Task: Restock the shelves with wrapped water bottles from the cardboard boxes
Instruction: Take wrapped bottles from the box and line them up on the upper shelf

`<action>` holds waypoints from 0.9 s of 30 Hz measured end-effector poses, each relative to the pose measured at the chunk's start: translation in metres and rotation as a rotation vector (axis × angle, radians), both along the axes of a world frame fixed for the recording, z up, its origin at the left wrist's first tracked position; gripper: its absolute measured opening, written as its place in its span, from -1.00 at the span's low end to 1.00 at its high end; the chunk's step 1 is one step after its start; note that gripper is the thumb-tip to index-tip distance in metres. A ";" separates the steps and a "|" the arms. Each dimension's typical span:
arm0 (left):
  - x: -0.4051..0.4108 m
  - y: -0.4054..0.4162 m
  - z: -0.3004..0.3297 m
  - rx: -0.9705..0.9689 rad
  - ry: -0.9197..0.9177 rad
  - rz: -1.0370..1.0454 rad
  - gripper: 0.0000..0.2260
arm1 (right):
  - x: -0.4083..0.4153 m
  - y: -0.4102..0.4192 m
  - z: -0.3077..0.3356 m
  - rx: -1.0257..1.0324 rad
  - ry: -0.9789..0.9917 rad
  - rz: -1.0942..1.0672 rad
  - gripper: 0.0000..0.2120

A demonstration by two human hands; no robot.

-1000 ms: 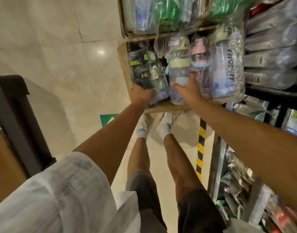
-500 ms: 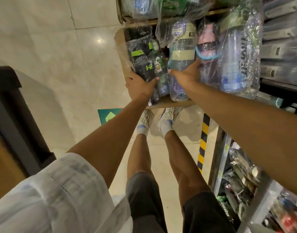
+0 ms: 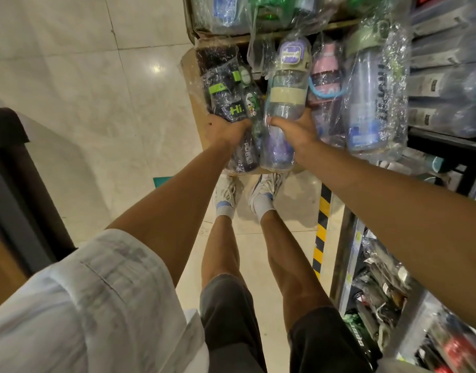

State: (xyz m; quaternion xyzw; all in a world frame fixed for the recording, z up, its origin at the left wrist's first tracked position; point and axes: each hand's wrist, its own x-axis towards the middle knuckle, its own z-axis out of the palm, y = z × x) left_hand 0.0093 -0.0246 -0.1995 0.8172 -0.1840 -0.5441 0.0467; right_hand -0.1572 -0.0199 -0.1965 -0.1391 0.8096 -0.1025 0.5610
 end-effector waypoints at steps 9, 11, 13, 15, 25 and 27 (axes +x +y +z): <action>0.002 0.001 0.075 -0.050 0.242 0.009 -0.71 | -0.025 0.018 0.059 -0.071 -0.160 -0.067 -0.22; 0.004 0.001 0.108 -0.066 0.284 -0.020 -0.67 | -0.028 0.026 0.088 -0.079 -0.176 -0.079 -0.25; 0.006 -0.002 0.144 -0.102 0.301 -0.074 -0.67 | -0.029 0.033 0.125 -0.107 -0.166 -0.093 -0.27; 0.008 -0.005 0.183 -0.125 0.335 -0.100 -0.60 | -0.028 0.040 0.164 -0.139 -0.183 -0.147 -0.24; 0.002 -0.014 0.394 -0.197 0.527 -0.185 -0.33 | -0.031 0.066 0.386 -0.348 -0.191 -0.301 -0.44; -0.001 -0.015 0.440 -0.250 0.567 -0.218 -0.46 | -0.035 0.071 0.427 -0.413 -0.165 -0.325 -0.26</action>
